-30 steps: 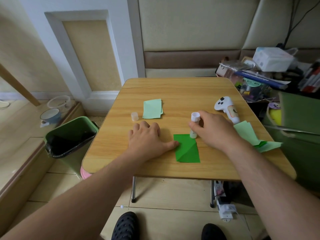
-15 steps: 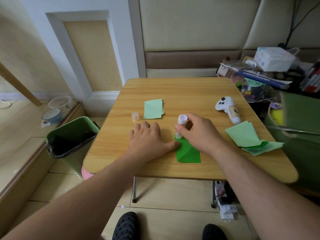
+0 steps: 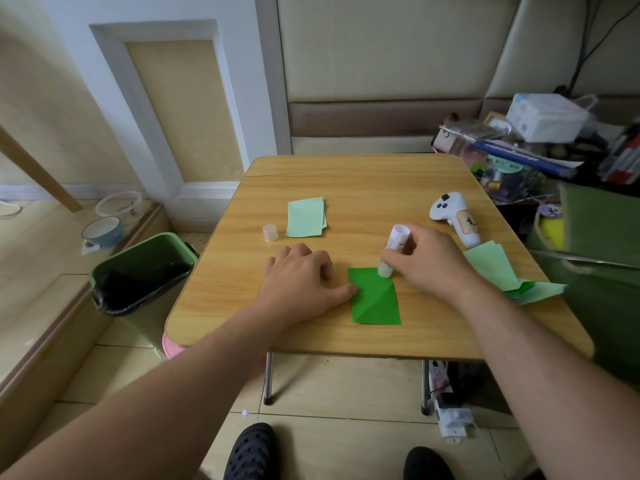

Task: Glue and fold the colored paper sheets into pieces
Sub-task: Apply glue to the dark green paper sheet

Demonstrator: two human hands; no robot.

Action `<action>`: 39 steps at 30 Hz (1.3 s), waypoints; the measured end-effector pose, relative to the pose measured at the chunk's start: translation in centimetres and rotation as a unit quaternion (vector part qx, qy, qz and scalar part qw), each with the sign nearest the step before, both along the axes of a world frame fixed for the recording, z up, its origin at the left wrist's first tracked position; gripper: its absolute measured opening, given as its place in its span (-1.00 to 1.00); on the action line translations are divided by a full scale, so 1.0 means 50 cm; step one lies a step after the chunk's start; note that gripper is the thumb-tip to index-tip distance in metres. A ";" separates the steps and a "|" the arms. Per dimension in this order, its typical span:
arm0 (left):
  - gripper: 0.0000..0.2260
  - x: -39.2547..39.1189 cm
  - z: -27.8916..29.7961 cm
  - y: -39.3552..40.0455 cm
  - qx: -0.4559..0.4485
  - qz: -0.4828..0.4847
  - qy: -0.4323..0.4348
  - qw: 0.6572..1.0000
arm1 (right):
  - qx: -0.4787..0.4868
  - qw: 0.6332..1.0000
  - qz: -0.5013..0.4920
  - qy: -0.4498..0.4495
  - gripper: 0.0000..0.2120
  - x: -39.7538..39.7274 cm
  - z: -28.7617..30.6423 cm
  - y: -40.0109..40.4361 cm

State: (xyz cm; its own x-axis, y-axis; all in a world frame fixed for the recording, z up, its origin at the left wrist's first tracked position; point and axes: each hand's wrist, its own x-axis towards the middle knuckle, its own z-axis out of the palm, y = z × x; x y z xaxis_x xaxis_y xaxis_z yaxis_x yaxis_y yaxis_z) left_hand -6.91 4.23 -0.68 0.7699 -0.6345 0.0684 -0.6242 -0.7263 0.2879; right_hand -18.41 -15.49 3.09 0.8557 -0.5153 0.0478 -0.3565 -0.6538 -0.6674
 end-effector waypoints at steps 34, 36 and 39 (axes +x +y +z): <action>-0.47 0.000 0.002 0.015 -0.024 -0.048 0.014 0.998 | -0.010 0.998 0.012 -0.057 -0.73 0.024 -0.006 0.057; -0.46 -0.001 0.001 0.016 -0.024 -0.048 0.012 0.998 | -0.029 0.998 0.037 -0.040 -0.71 0.033 -0.014 0.072; -0.45 -0.001 0.002 0.015 -0.024 -0.049 0.011 0.998 | -0.043 0.998 0.046 -0.019 -0.73 0.038 -0.020 0.076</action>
